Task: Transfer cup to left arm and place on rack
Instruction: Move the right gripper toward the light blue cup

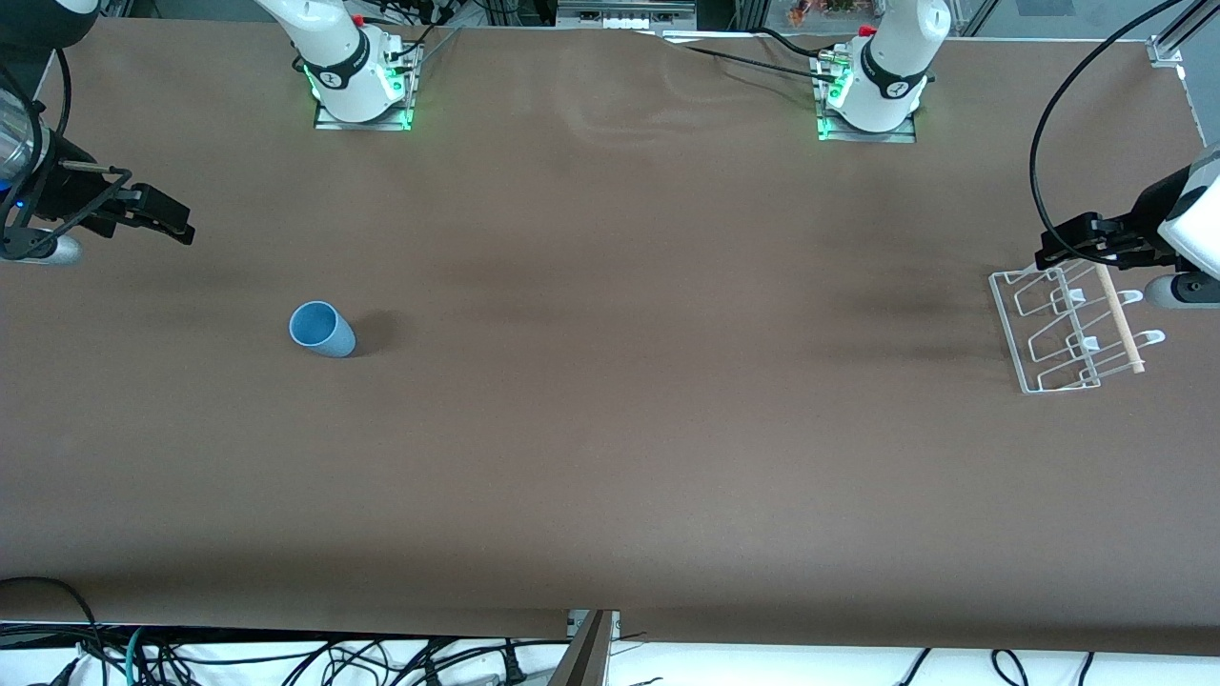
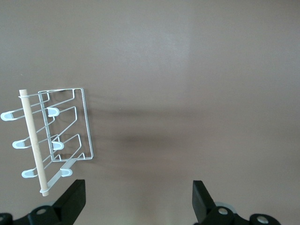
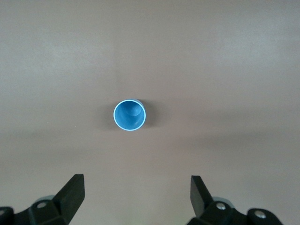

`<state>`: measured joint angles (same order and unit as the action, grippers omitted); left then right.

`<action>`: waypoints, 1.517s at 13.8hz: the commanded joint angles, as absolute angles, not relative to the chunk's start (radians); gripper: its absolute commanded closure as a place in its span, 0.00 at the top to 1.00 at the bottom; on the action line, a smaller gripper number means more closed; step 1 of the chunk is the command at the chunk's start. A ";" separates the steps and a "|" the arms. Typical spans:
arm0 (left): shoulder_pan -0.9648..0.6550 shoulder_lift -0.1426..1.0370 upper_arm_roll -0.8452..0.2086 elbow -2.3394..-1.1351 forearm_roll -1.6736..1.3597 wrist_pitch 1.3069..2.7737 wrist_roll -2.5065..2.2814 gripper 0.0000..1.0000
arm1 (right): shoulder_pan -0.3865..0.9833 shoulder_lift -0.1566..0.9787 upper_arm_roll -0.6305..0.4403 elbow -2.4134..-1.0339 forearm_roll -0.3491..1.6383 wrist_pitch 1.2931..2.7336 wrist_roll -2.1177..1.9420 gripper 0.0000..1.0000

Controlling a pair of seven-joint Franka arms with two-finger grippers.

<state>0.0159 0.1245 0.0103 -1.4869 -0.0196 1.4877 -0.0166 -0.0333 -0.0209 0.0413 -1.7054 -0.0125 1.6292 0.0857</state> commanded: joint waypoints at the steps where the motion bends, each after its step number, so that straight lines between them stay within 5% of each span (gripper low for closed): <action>1: 0.021 0.135 0.008 -1.462 -0.038 1.483 -0.003 1.00 | -0.031 -0.026 0.048 -1.697 -0.032 1.640 0.094 1.00; 21: 0.058 0.124 0.006 -1.503 -0.054 1.480 0.003 1.00 | -0.028 0.001 0.026 -1.697 -0.043 1.617 0.081 1.00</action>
